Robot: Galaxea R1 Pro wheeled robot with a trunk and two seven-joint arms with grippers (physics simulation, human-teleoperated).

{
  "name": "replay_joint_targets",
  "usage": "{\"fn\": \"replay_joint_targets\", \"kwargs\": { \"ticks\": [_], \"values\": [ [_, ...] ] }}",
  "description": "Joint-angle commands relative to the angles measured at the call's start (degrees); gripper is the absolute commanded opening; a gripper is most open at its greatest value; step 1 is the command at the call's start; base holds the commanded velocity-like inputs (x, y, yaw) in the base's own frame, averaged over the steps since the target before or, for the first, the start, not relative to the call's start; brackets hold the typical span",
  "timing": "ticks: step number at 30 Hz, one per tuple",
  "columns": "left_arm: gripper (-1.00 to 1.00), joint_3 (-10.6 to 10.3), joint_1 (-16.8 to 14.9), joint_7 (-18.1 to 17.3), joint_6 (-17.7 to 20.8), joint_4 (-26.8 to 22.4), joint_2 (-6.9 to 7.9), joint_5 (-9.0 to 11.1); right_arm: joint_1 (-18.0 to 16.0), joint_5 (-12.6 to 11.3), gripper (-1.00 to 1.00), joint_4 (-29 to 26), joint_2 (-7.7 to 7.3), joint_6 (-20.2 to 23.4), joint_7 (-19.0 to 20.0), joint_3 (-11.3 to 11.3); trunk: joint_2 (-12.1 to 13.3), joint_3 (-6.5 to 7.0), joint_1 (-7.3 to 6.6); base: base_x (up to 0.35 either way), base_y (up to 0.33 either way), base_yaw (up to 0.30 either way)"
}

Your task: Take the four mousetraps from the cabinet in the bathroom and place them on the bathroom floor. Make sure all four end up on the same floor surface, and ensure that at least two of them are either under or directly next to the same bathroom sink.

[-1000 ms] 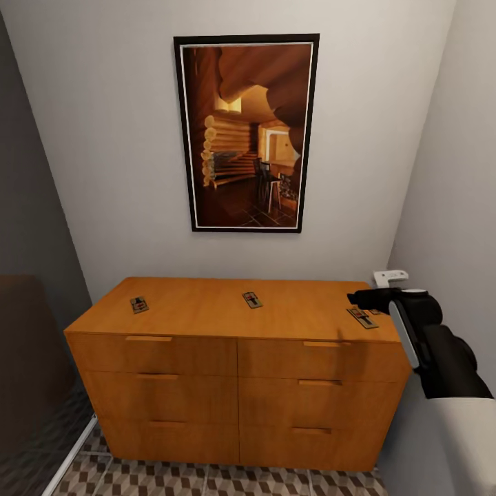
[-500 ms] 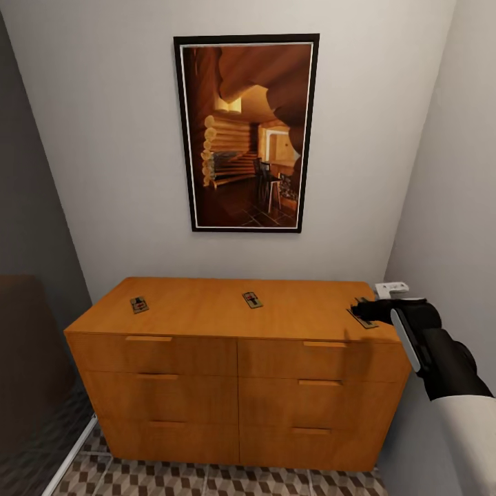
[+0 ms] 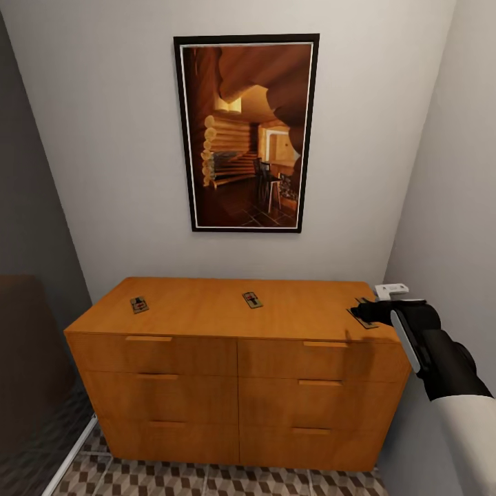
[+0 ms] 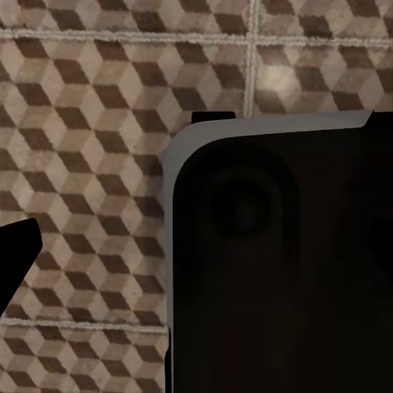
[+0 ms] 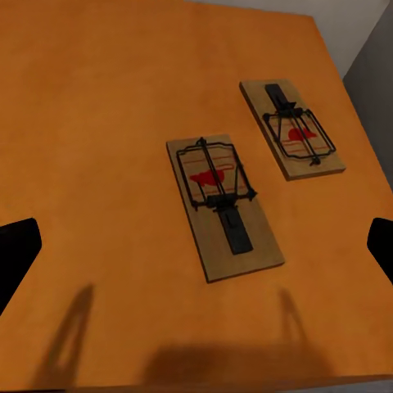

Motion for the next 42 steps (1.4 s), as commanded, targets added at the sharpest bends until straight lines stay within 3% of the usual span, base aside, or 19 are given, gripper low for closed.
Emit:
{"fn": "replay_joint_targets", "kwargs": {
  "ticks": [1, 13, 21, 26, 32, 42],
  "values": [
    [1.0, 0.0, 0.0, 0.0, -0.3, 0.1, 0.01, 0.0, 0.0, 0.0, 1.0, 0.0, -0.03, 0.2, 0.2, 0.0, 0.0, -0.05, 0.0, 0.0, 0.0, 0.0],
    [1.0, 0.0, 0.0, 0.0, -0.3, 0.1, 0.01, 0.0, 0.0, -0.1, 1.0, 0.0, -0.67, 0.2, 1.4, -0.1, 0.0, -0.05, 0.0, 0.0, 0.0, 0.0],
    [1.0, 0.0, 0.0, 0.0, -0.3, 0.1, 0.01, 0.0, 0.0, 0.1, 1.0, 0.0, -3.43, 0.2, 9.2, -0.2, 0.0, -0.05, 0.0, 0.0, 0.0, 0.0],
    [1.0, 0.0, 0.0, 0.0, -0.3, 0.1, 0.01, 0.0, 0.0, 0.1, 1.0, 0.0, -5.33, 0.2, 13.7, -2.1, 0.0, -0.05, 0.0, 0.0, 0.0, 0.0],
    [1.0, 0.0, 0.0, 0.0, -0.3, 0.1, 0.01, 0.0, 0.0, 0.2, 1.0, 0.0, -6.26, 0.3, 17.3, -6.8, 0.0, -0.05, 0.0, 0.0, 0.0, 0.0],
    [1.0, 0.0, 0.0, 0.0, -0.3, 0.1, 0.01, 0.0, 0.0, 0.2, 1.0, 0.0, -7.65, 0.3, 19.9, -8.3, 0.0, -0.05, 0.0, 0.0, 0.0, 0.0]
  ]
}}
